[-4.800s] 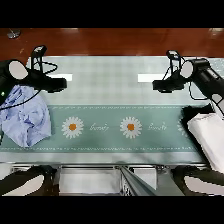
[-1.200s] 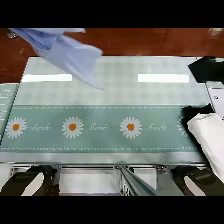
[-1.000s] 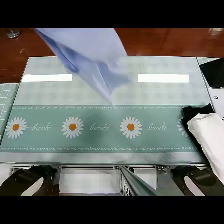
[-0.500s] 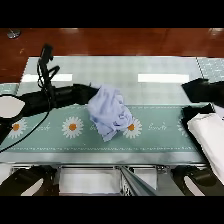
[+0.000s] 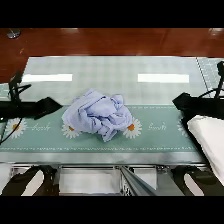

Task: Fold the shirts.

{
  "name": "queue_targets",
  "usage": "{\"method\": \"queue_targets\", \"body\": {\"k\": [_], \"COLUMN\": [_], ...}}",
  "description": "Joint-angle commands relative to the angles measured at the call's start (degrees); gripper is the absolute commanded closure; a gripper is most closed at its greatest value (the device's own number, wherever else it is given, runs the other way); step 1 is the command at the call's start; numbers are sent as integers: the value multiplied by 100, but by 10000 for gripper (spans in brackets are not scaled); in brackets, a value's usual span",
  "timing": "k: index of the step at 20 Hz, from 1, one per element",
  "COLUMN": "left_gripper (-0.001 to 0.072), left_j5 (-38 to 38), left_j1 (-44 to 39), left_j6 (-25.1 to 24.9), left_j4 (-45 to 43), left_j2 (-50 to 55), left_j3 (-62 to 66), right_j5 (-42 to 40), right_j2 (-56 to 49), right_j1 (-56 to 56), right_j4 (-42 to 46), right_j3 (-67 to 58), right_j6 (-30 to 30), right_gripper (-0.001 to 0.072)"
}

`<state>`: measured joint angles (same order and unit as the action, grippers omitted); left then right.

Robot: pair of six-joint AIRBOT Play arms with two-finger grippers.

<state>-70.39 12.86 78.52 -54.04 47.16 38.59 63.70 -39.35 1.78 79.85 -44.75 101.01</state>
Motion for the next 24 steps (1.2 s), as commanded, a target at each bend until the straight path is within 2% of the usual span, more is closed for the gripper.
{"method": "queue_targets", "body": {"k": [1, 2, 3, 5, 8, 11, 13, 14, 15, 16, 20, 22, 24], "left_gripper": [7, 7, 7, 7, 7, 7, 14, 180, 551, 684, 684, 684, 685], "left_j5": [-1185, -997, -457, 1069, 2938, 3832, 3709, 3467, 3093, 2745, 1512, 1241, 1226], "left_j1": [284, -11, -378, -1180, -2396, -3132, -3174, -3121, -3010, -2896, -2308, -2129, -2100], "left_j6": [-96, -219, -310, -302, -304, -306, -304, -302, -310, -358, -820, -870, -870], "left_j4": [214, 640, 1038, 1576, 2315, 2363, 2293, 2094, 1836, 1578, 1176, 1176, 1178], "left_j2": [-249, -313, -326, -234, 94, 605, 1014, 1204, 1366, 1462, 1412, 1373, 1368], "left_j3": [-1012, -1513, -1923, -2319, -2201, -1633, -1250, -1073, -896, -734, -127, 127, 289], "right_j5": [750, 619, 315, -605, -1447, -1639, -1685, -1755, -1856, -1982, -2627, -2876, -2994], "right_j2": [7, 26, 24, 22, -157, -614, -960, -1123, -1274, -1419, -2002, -2343, -2809], "right_j1": [658, 605, 463, -17, -782, -1276, -1526, -1672, -1829, -2006, -2896, -3289, -3622], "right_j4": [-37, -581, -1102, -1808, -1937, -2048, -2153, -2256, -2424, -2643, -4052, -4693, -4846], "right_j3": [592, 951, 1259, 1731, 1856, 1851, 1851, 1851, 1851, 1849, 1814, 1598, 1191], "right_j6": [-186, -308, -404, -402, 39, 81, 76, 72, 46, -28, -590, -942, -1062], "right_gripper": [89, 89, 89, 89, 89, 90, 89, 90, 90, 90, 90, 90, 89]}}
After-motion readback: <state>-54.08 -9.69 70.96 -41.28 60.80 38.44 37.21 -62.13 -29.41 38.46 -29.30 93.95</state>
